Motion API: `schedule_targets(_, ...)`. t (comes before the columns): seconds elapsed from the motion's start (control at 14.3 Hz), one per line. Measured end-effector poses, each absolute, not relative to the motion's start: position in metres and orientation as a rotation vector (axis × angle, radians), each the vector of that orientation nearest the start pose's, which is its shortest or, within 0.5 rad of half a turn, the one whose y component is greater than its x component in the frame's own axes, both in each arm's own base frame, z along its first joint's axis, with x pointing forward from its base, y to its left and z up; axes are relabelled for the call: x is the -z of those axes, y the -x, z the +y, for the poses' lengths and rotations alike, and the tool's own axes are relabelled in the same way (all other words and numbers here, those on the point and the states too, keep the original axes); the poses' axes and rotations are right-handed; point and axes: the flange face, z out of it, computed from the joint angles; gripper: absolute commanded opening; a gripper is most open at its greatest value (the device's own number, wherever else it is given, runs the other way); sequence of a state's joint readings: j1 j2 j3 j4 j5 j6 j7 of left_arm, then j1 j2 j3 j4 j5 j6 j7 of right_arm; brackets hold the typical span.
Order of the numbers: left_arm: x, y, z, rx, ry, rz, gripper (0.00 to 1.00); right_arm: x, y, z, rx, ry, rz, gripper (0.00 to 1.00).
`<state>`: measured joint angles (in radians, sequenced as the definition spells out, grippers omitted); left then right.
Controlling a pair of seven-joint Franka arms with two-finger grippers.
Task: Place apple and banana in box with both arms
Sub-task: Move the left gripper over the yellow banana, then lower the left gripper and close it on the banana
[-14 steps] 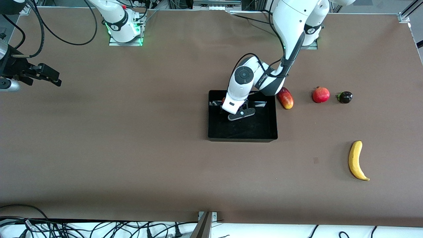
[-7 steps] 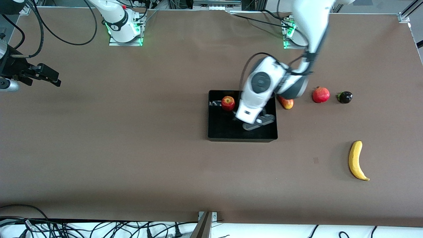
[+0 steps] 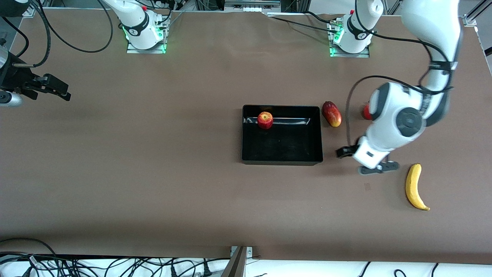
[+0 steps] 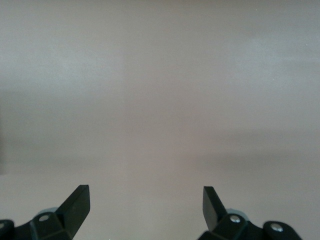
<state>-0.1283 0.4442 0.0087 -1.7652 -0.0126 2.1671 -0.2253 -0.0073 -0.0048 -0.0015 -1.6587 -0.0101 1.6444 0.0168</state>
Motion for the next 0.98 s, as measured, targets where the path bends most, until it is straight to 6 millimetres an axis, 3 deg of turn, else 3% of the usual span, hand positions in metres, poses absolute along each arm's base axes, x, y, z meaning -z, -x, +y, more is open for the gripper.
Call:
schedule_targets(0.21,-0.293,-0.654,0.014,-0.044,3.105,-0.002,1.0,-0.592,-0.557,-0.006,-0.015,3.151,0.039,1.0)
schedule_targets(0.35,-0.279,-0.658,0.06,0.015,3.079,0.097,1.0,-0.592,-0.557,-0.006,-0.015,3.151,0.039,1.0)
schedule_targets(0.63,-0.245,-0.667,0.101,0.097,3.049,0.261,1.0,-0.592,-0.557,-0.006,-0.014,3.151,0.039,1.0)
schedule_targets(0.98,-0.238,-0.685,0.124,0.121,2.998,0.457,1.0,-0.592,-0.558,-0.006,-0.014,3.151,0.039,1.0)
